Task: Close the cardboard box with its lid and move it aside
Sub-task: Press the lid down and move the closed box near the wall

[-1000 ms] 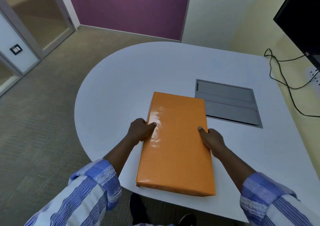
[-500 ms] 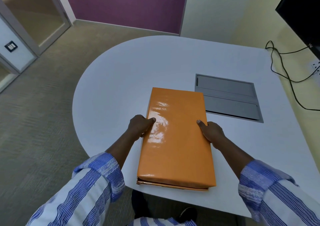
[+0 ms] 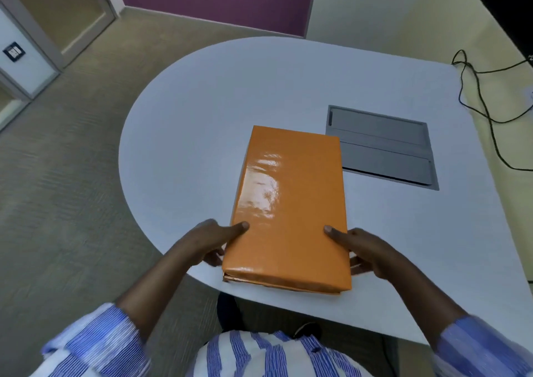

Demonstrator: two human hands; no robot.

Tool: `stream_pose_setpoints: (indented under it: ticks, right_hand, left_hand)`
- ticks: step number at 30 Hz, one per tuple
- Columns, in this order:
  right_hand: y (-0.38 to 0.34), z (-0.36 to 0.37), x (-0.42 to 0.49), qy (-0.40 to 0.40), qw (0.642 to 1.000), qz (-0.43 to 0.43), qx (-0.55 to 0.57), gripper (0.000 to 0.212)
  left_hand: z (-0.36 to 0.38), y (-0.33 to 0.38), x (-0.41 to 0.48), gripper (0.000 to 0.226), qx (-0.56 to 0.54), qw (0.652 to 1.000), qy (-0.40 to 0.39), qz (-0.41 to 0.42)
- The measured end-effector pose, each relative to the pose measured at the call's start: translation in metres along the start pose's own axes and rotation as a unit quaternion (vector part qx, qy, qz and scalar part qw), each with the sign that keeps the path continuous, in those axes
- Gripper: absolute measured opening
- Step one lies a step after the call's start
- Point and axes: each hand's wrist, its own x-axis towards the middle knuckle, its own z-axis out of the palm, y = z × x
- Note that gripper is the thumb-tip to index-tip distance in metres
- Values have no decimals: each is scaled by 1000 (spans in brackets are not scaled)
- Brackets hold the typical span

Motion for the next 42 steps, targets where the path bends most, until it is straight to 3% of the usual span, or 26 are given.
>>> stream_pose_setpoints:
  ticks: [2,8,12,20,23,27,32,36,39,42]
  right_hand:
    - [15,9,-7,-32,998,38,25,93]
    - [30,23,-11,-40,995,58,73,94]
    - [39,28,-13,-12,998,30,57,90]
    - [50,43,-9,61,998,-6,-7,92]
    - [49,38,-10,41,999,-14,-22,94]
    - [49,27,-13,-45,997,-32,-49,112]
    - [55,30,-9,-44,992,-61,-99,109]
    - [36,20,-5,-61,987,-37,-142,121]
    - [4,11,11,-18,999,-33,-28,109]
    - [-39,3,34,24,996,-25,78,94]
  left_hand:
    - [10,-14,-13,77,-20,999,-30,-12]
    - [30,-17,-30,56,-41,997,58,13]
    - [42,-23,-34,50,7,993,116,23]
    - [62,-38,-32,46,-5,981,189,40]
    - [58,-37,-31,51,14,984,172,41]
    - [54,-39,-34,67,24,995,76,62]
    - [54,-38,-27,76,92,989,82,88]
    - [38,-23,-16,72,122,990,7,71]
    - [20,9,5,66,55,994,8,97]
    - [6,53,37,84,-46,991,75,99]
